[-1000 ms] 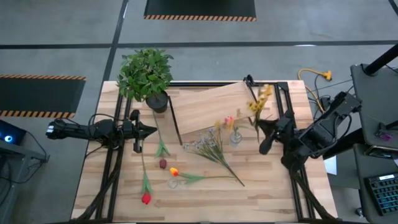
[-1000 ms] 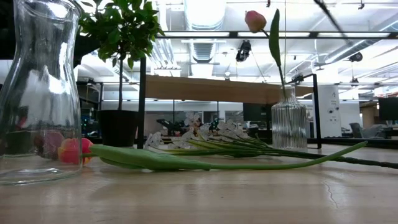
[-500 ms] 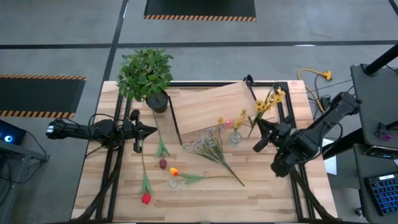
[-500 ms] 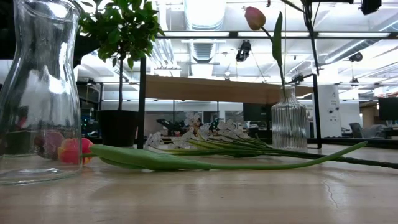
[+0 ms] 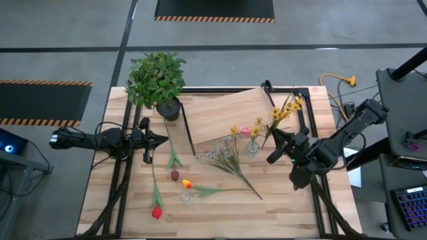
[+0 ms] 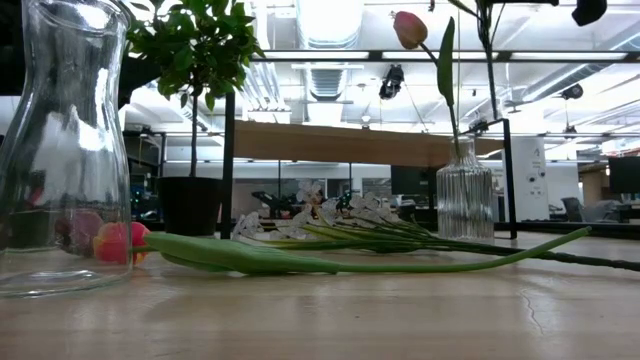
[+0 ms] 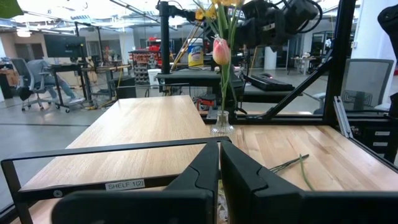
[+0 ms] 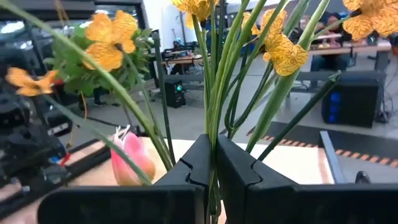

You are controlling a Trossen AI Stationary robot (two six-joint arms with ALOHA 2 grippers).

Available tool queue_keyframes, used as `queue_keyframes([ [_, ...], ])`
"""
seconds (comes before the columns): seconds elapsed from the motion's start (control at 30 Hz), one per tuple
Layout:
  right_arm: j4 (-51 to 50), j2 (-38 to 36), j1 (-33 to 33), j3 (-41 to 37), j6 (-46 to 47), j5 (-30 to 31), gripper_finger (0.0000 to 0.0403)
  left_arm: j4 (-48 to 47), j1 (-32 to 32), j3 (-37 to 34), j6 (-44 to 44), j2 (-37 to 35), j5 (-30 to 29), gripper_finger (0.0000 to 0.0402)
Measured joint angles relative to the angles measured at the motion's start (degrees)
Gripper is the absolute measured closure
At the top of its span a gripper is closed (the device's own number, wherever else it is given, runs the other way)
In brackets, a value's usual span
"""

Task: Pick and place flowers into a vace then onto a shelf
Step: Put the yellow flowers into the top transparent vase

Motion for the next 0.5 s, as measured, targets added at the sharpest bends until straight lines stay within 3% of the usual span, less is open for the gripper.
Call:
queue_keyframes([
  [0.1, 3.1, 1.9, -1.5, 0.2, -1.2, -0.2, 0.0390, 0.0, 0.0, 0.0, 0.0, 0.0, 0.0, 0.0402],
  [0.5, 2.7, 4.9, -1.8, 10.5, -22.3, -2.4, 0.0390, 0.0, 0.0, 0.0, 0.0, 0.0, 0.0, 0.0402],
])
